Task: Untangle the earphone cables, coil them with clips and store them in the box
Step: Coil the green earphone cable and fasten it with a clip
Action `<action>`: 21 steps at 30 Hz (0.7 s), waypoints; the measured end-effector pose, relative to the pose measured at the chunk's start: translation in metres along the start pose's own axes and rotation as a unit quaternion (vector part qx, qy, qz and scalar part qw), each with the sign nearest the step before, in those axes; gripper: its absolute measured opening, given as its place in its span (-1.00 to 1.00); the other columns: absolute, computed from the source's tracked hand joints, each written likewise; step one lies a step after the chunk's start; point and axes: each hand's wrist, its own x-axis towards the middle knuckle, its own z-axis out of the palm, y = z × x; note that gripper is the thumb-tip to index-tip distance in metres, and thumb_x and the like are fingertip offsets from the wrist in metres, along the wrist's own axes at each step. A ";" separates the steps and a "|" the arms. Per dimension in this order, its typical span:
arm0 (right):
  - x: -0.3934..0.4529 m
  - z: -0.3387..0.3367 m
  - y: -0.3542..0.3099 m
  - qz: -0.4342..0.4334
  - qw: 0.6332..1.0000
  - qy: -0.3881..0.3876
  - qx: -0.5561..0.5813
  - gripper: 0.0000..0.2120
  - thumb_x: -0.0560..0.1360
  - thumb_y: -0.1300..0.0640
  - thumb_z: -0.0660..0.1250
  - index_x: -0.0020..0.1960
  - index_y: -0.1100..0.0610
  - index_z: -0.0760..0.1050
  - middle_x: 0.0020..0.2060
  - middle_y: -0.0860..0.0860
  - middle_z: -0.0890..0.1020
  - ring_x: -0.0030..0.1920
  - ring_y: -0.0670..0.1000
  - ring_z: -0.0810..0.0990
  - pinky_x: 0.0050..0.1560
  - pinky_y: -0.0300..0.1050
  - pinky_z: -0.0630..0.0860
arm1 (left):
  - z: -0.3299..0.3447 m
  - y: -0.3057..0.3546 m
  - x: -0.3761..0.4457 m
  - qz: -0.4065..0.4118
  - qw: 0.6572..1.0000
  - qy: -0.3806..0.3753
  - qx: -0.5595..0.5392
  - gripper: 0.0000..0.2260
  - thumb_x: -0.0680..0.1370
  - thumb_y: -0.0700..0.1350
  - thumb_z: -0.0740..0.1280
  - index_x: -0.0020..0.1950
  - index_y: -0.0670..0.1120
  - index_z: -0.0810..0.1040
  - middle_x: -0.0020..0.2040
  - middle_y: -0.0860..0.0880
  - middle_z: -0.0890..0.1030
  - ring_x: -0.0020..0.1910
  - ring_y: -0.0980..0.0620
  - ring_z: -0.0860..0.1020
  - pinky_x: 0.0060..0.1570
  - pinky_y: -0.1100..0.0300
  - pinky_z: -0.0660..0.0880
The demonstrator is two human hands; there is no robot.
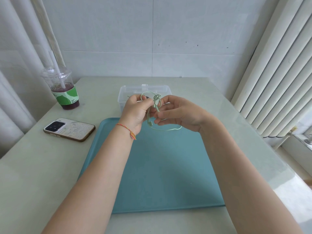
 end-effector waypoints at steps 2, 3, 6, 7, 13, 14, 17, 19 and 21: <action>0.000 0.000 0.000 -0.014 1.000 -0.017 0.001 -0.72 0.48 0.46 0.33 0.12 0.22 0.42 -0.13 0.19 0.58 -0.13 0.17 0.64 0.09 0.04 0.59 | -0.001 -0.001 0.001 -0.003 1.000 0.006 -0.004 -0.82 0.51 -0.36 0.29 -0.13 -0.12 0.36 -0.32 -0.08 0.54 -0.51 0.07 0.51 -0.46 0.27 0.47; 0.000 0.000 0.000 -0.018 1.000 -0.018 0.003 -0.71 0.48 0.46 0.32 0.13 0.22 0.41 -0.14 0.19 0.58 -0.14 0.16 0.65 0.07 0.03 0.59 | -0.001 -0.001 0.002 -0.005 1.000 0.002 -0.002 -0.83 0.52 -0.36 0.27 -0.14 -0.12 0.37 -0.33 -0.08 0.53 -0.50 0.07 0.50 -0.45 0.27 0.47; 0.000 0.001 -0.001 -0.021 1.000 0.006 0.008 -0.78 0.50 0.39 0.33 0.10 0.24 0.42 -0.16 0.21 0.62 -0.19 0.14 0.66 -0.01 -0.02 0.61 | -0.002 -0.001 0.000 -0.010 0.999 -0.046 0.008 -0.82 0.54 -0.36 0.22 -0.19 -0.12 0.40 -0.43 -0.03 0.55 -0.50 0.06 0.49 -0.43 0.26 0.48; 0.000 0.001 -0.001 -0.020 1.000 0.014 0.012 -0.82 0.51 0.36 0.34 0.08 0.24 0.42 -0.17 0.21 0.64 -0.20 0.14 0.67 -0.04 -0.03 0.61 | -0.002 0.000 -0.001 -0.015 0.998 -0.065 0.007 -0.81 0.55 -0.37 0.21 -0.19 -0.12 0.41 -0.44 -0.02 0.55 -0.49 0.06 0.49 -0.43 0.26 0.49; -0.002 -0.001 -0.004 -0.019 0.999 0.013 0.027 -0.88 0.52 0.27 0.34 0.02 0.23 0.43 -0.17 0.24 0.64 -0.19 0.15 0.67 -0.11 -0.06 0.60 | -0.005 0.006 -0.004 -0.055 0.983 -0.171 -0.029 -0.86 0.57 -0.20 0.23 -0.16 -0.11 0.51 -0.39 -0.03 0.55 -0.42 0.03 0.51 -0.37 0.25 0.49; -0.002 -0.002 -0.005 -0.018 1.000 0.012 0.022 -0.89 0.52 0.27 0.34 0.01 0.23 0.43 -0.16 0.24 0.64 -0.19 0.16 0.66 -0.09 -0.05 0.60 | -0.006 0.006 -0.003 -0.060 0.981 -0.181 -0.030 -0.85 0.58 -0.15 0.24 -0.16 -0.11 0.52 -0.37 -0.02 0.55 -0.41 0.04 0.51 -0.36 0.24 0.49; -0.003 -0.002 -0.005 -0.016 1.000 0.009 0.016 -0.88 0.52 0.27 0.35 0.00 0.22 0.42 -0.17 0.23 0.64 -0.19 0.16 0.65 -0.08 -0.04 0.61 | -0.007 0.003 0.000 -0.071 0.978 -0.189 -0.050 -0.88 0.57 -0.15 0.29 -0.16 -0.09 0.46 -0.35 -0.01 0.57 -0.40 0.05 0.52 -0.35 0.22 0.50; -0.002 -0.002 -0.005 -0.017 0.999 0.018 0.020 -0.87 0.52 0.27 0.35 0.02 0.22 0.42 -0.18 0.24 0.64 -0.22 0.15 0.65 -0.11 -0.06 0.61 | -0.007 0.001 0.002 -0.090 0.977 -0.170 -0.091 -0.87 0.56 -0.20 0.30 -0.18 -0.07 0.44 -0.35 -0.01 0.58 -0.41 0.04 0.53 -0.37 0.21 0.50; -0.002 0.000 -0.006 -0.018 0.999 0.028 0.030 -0.88 0.52 0.25 0.35 0.00 0.22 0.43 -0.18 0.24 0.64 -0.24 0.14 0.66 -0.14 -0.07 0.61 | -0.006 0.001 0.002 -0.096 0.978 -0.154 -0.105 -0.86 0.56 -0.22 0.29 -0.20 -0.09 0.47 -0.36 -0.02 0.57 -0.41 0.04 0.53 -0.39 0.22 0.50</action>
